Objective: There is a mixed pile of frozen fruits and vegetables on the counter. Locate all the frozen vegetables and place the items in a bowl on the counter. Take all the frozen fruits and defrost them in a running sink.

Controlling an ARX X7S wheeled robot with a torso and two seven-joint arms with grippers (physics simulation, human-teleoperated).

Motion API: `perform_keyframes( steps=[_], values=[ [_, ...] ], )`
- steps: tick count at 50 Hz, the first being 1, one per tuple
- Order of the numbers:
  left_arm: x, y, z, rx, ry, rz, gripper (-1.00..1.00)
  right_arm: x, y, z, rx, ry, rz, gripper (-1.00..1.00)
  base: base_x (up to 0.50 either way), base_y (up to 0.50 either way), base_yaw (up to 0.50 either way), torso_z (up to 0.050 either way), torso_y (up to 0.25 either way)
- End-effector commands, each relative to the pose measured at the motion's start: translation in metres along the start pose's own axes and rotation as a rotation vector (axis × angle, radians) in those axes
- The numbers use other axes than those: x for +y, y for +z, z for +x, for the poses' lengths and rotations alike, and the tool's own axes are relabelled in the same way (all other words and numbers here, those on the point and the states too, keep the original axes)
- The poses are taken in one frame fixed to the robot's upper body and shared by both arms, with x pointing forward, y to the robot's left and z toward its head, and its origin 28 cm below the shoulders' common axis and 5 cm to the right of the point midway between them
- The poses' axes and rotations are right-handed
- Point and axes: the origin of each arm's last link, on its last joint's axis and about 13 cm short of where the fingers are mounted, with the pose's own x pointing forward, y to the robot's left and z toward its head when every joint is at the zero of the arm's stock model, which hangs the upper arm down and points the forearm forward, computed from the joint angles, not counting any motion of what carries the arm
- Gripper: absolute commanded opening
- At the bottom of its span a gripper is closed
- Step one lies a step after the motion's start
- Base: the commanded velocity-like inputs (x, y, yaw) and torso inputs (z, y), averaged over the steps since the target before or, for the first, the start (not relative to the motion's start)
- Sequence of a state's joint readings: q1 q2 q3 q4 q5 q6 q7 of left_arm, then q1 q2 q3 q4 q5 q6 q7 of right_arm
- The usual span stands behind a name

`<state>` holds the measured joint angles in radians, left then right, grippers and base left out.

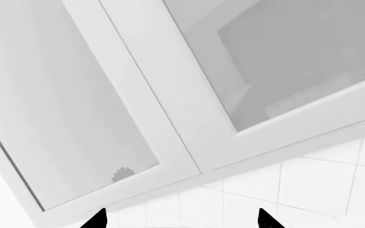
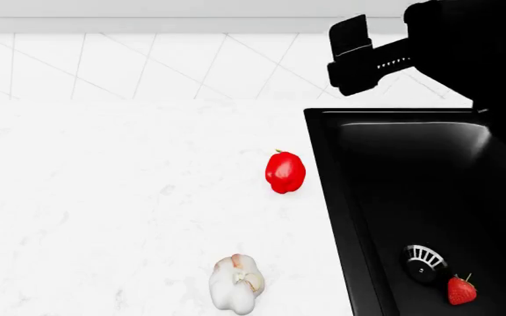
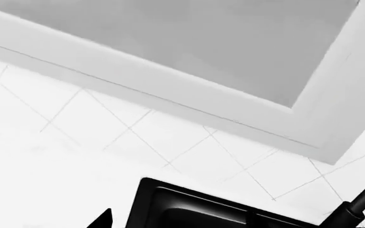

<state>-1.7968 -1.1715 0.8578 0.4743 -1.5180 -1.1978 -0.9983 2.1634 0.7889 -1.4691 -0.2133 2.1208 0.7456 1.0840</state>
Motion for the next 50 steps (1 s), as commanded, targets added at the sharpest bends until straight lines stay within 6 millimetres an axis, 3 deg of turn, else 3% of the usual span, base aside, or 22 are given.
perform_keyframes(
  steps=[1, 17, 38, 50],
  values=[
    [-0.002, 0.0, 0.0, -0.001, -0.004, 0.001, 1.0, 0.016, 0.015, -0.007, -0.075, 0.178, -0.007, 1.0, 0.0, 0.0, 0.0, 0.0, 0.0],
    [-0.001, -0.002, 0.001, 0.002, -0.003, -0.002, 1.0, 0.033, 0.004, 0.002, -0.063, 0.375, 0.078, 1.0, 0.0, 0.0, 0.0, 0.0, 0.0],
    [-0.002, -0.002, 0.001, 0.005, -0.003, -0.003, 1.0, 0.033, -0.015, 0.002, -0.12, 0.43, 0.092, 1.0, 0.0, 0.0, 0.0, 0.0, 0.0],
    [-0.002, -0.003, 0.001, 0.008, -0.002, -0.001, 1.0, 0.039, -0.027, 0.004, -0.022, 0.517, 0.129, 1.0, 0.0, 0.0, 0.0, 0.0, 0.0]
  ],
)
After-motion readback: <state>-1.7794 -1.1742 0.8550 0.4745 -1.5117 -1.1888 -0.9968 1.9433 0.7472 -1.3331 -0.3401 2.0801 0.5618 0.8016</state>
